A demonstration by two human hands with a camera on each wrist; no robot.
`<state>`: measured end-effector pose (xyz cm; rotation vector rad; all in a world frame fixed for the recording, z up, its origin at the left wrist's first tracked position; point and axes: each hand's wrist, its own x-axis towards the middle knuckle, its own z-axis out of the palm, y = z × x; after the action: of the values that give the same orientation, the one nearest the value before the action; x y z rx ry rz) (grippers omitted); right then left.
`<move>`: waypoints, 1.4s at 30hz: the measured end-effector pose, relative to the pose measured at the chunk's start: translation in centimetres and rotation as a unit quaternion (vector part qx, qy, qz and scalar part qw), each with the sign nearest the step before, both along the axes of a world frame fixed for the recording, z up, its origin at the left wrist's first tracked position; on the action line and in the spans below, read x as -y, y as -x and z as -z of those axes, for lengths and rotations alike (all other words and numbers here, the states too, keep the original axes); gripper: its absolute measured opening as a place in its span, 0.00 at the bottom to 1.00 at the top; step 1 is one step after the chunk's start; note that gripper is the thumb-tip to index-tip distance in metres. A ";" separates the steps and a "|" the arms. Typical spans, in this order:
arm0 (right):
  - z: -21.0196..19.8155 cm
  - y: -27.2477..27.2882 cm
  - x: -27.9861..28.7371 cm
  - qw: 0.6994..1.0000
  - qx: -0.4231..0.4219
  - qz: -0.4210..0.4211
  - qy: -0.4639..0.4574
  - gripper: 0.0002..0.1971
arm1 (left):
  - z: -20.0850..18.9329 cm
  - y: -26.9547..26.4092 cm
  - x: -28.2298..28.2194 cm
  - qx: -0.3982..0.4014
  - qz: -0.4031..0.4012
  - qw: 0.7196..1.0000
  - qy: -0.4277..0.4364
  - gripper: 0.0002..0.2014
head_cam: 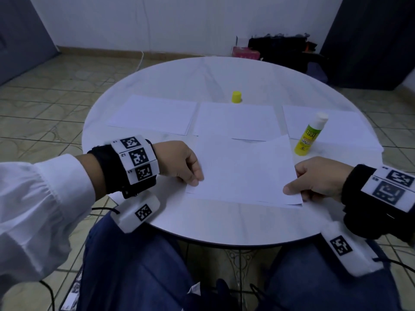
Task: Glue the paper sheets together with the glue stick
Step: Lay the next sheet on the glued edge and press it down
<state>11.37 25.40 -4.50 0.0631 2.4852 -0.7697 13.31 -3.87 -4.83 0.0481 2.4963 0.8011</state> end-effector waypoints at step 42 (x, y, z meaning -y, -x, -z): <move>1.2 0.6 -0.5 1.000 -0.011 -0.019 0.005 0.12 | -0.4 -1.1 -0.3 -0.012 -0.009 0.999 0.038 0.10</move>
<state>10.75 25.85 -5.68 0.0054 2.4955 -0.7708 14.46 -3.62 -4.38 0.0091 2.5517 0.7149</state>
